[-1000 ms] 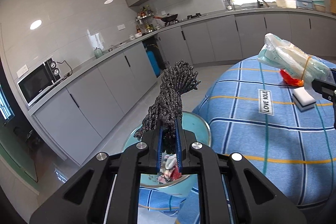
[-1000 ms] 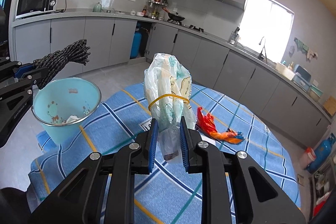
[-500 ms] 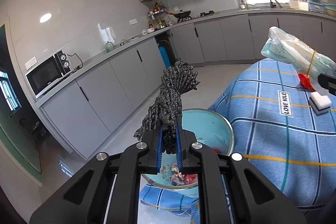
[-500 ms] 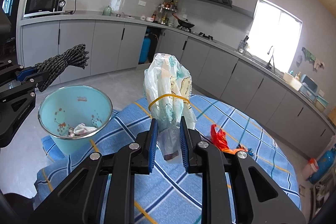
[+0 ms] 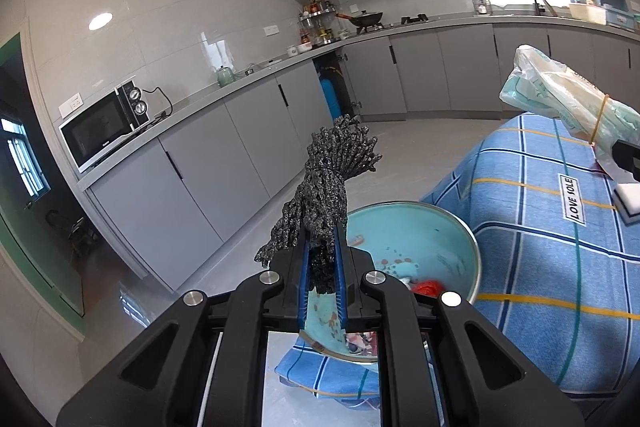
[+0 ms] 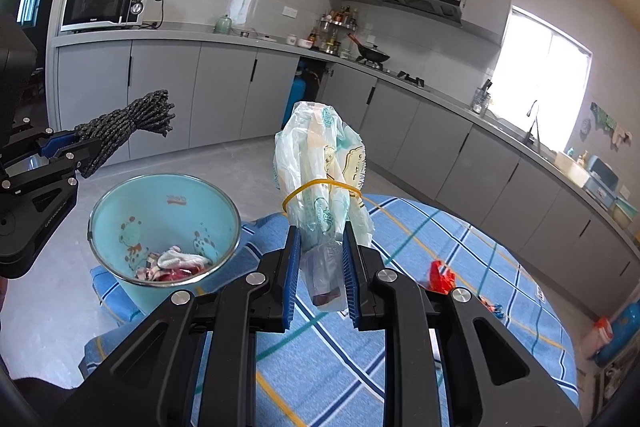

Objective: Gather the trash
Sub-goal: 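Carry the black rope and clear bag bundle over the light-blue bin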

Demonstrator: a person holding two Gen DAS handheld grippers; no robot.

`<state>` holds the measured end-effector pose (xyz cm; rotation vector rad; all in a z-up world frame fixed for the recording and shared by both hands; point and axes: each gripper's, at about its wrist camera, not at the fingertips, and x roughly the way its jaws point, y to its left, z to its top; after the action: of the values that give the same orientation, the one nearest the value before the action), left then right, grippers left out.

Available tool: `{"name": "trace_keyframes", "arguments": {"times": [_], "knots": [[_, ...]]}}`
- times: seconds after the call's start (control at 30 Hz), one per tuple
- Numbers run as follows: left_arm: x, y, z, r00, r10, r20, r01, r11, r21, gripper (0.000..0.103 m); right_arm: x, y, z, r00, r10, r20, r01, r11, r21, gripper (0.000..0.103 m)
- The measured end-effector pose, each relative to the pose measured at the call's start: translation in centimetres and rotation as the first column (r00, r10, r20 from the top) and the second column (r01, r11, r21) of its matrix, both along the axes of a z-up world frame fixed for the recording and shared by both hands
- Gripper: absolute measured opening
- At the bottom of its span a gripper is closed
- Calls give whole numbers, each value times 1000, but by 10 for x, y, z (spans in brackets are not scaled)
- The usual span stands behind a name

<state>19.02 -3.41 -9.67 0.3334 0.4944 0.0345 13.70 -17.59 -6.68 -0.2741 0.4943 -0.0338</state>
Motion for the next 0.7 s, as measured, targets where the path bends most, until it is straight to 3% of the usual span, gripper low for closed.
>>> {"name": "trace_keyframes", "arguments": {"times": [0.7], "knots": [[19,25,-10,997,79,-5,-79,996,36,11,21,28,-3,996,90,-19,-90,996,-3,21]]}}
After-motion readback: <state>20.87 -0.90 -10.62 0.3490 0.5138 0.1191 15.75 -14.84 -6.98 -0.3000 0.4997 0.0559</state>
